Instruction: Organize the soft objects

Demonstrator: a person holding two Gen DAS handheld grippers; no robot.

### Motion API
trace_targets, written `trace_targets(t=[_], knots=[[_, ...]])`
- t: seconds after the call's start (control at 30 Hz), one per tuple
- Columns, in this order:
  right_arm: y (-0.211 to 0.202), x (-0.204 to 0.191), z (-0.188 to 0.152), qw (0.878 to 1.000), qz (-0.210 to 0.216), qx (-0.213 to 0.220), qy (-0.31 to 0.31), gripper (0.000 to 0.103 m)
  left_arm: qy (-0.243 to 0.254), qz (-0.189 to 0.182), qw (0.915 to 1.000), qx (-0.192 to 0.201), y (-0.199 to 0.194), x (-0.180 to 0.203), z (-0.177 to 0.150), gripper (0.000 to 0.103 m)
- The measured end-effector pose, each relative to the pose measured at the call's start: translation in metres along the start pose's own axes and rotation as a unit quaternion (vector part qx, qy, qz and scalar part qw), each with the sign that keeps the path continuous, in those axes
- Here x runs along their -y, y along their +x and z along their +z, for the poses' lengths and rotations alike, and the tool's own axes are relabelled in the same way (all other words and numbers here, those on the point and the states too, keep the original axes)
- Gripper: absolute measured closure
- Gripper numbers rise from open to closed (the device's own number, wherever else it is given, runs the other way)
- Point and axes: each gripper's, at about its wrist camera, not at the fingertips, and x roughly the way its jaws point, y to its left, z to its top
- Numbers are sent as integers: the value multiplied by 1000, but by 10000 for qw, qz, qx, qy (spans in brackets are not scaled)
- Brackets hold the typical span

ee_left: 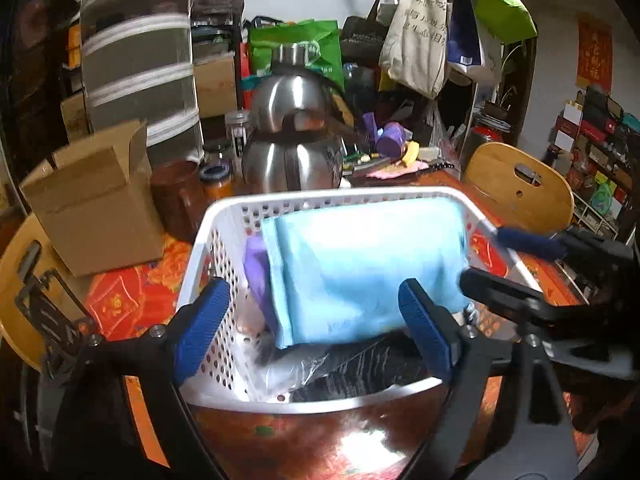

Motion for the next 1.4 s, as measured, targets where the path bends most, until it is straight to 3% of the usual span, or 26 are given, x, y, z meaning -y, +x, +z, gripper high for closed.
trace_targets(t=[0.17,0.4,0.6,0.77,0.9,1.0,1.23,1.4], knots=[[2,21,-11,9993,54,-174,332,24,-260,-30,9996,-73,7,-17,-12,18],[4,18,-22,9993,72,-245,279,24,-327,-39,9994,-113,10,-25,-21,18],[-9,11,-25,9995,105,-175,234,24,-438,-47,9990,-101,-13,-27,-31,18],[-45,6,-33,9990,259,-118,346,20,-440,33,9990,-40,-52,-20,-42,17],[-85,-6,-44,9996,83,-66,280,14,-537,-79,9985,-20,-97,-14,-57,0],[-121,-21,-58,9998,18,5,172,13,-578,-87,9981,209,-139,-7,-72,0],[-211,-50,-103,9979,-209,601,108,7,-509,28,9986,106,-221,13,-127,0],[-249,-62,-121,9966,-209,746,297,3,-662,63,9970,407,-282,21,-162,0]])
